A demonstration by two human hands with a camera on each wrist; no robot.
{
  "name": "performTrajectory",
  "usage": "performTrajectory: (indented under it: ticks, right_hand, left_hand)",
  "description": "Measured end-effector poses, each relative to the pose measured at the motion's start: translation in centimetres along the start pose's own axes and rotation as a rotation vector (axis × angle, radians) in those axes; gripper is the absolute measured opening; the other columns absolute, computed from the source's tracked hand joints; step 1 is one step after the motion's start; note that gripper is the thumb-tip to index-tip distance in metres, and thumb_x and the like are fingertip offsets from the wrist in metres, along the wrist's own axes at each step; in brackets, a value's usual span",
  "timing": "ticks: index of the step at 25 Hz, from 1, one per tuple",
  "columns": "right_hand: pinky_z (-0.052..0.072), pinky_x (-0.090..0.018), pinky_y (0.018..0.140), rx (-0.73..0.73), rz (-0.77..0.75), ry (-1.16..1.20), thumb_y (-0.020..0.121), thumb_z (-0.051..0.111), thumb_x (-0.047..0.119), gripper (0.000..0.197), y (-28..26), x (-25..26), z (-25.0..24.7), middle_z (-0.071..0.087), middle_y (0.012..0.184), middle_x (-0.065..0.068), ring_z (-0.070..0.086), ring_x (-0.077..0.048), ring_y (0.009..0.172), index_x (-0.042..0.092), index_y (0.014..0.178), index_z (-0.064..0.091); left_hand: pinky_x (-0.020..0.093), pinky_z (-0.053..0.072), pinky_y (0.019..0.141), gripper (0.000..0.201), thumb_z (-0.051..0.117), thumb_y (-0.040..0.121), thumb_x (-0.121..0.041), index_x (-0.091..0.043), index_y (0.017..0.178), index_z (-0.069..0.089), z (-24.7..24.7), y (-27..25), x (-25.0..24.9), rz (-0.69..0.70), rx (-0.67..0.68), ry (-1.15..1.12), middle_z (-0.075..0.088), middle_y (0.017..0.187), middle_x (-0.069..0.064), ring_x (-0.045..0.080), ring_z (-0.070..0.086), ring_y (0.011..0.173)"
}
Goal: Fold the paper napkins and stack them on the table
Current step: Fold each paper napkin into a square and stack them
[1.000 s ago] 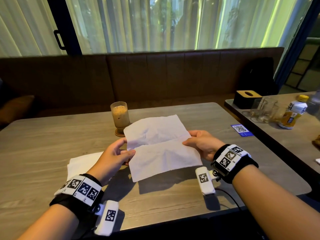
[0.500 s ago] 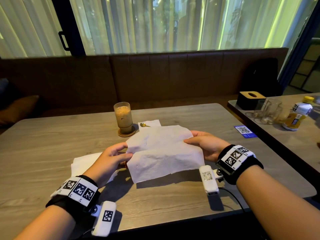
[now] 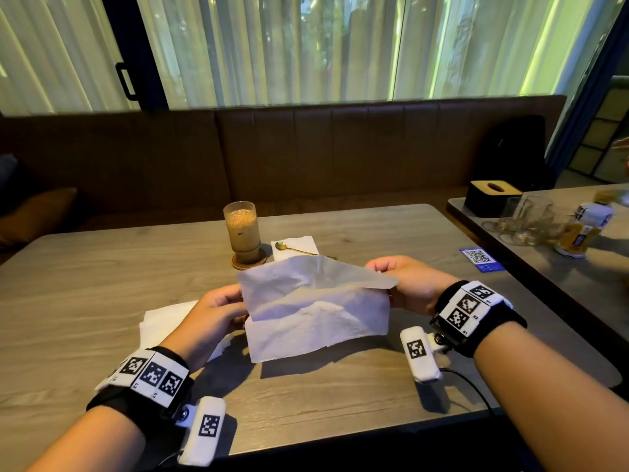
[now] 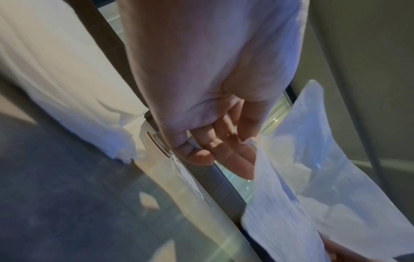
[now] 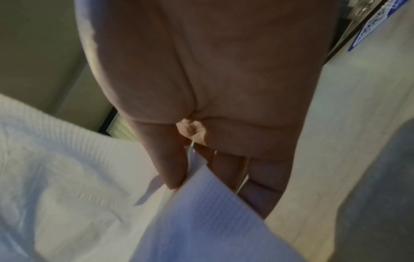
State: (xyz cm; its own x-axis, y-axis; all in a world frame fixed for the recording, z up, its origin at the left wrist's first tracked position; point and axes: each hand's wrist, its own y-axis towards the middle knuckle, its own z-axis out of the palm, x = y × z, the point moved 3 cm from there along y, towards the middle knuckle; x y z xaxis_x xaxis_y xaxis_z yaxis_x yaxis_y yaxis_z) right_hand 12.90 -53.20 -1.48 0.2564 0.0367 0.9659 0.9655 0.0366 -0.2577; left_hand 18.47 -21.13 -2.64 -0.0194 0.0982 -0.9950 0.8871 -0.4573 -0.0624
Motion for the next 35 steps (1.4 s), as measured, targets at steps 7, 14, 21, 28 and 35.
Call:
performTrajectory:
  ticks: [7,14,21,28,35]
  right_hand:
    - [0.047,-0.022,0.051,-0.017,0.036,-0.083,0.081,0.042,-0.005,0.042,-0.7,1.1,0.5,0.07,0.072,-0.012,0.055,-0.016,0.056,-0.003,0.1,0.08]
    - [0.057,-0.031,0.083,-0.057,-0.124,-0.353,0.088,0.079,0.016,0.011,-0.6,2.3,0.9,0.076,0.108,-0.013,0.068,-0.02,0.096,0.01,0.097,0.08]
    - [0.062,-0.033,0.083,-0.041,-0.191,-0.406,0.092,0.074,0.008,0.024,-0.7,3.7,1.9,0.079,0.098,-0.005,0.075,-0.02,0.099,0.024,0.109,0.073]
    - [0.062,-0.024,0.077,-0.079,-0.22,-0.568,0.09,0.077,0.013,0.02,-1.4,4.8,2.9,0.077,0.105,0.001,0.073,-0.014,0.098,0.018,0.11,0.077]
    - [0.059,-0.022,0.064,-0.166,-0.327,-0.687,0.088,0.079,0.012,0.007,-2.0,5.4,4.1,0.08,0.081,-0.001,0.074,-0.016,0.071,0.016,0.093,0.083]
  left_hand:
    - [0.032,0.044,0.069,0.033,0.056,0.102,-0.025,-0.003,0.083,0.071,-0.2,0.5,-0.3,-0.025,-0.133,-0.03,0.061,0.071,0.006,0.02,0.053,0.069]
    - [0.038,0.049,0.099,0.042,0.081,0.083,-0.038,-0.032,0.12,0.063,0.5,1.5,-1.2,-0.007,-0.208,0.269,0.062,0.124,-0.003,0.019,0.053,0.116]
    - [0.038,0.055,0.102,0.048,0.085,0.079,-0.04,-0.034,0.123,0.067,3.3,2.0,-3.3,0.097,0.067,0.656,0.068,0.122,-0.013,0.009,0.063,0.115]
    - [0.031,0.053,0.069,0.016,0.075,0.091,-0.039,-0.024,0.093,0.077,6.3,3.1,-3.7,0.102,0.135,0.807,0.074,0.086,-0.003,0.012,0.065,0.081]
    - [0.026,0.05,0.066,0.013,0.066,0.097,-0.025,-0.02,0.091,0.076,5.2,3.3,-3.4,0.08,0.019,0.73,0.073,0.083,0.005,0.015,0.065,0.078]
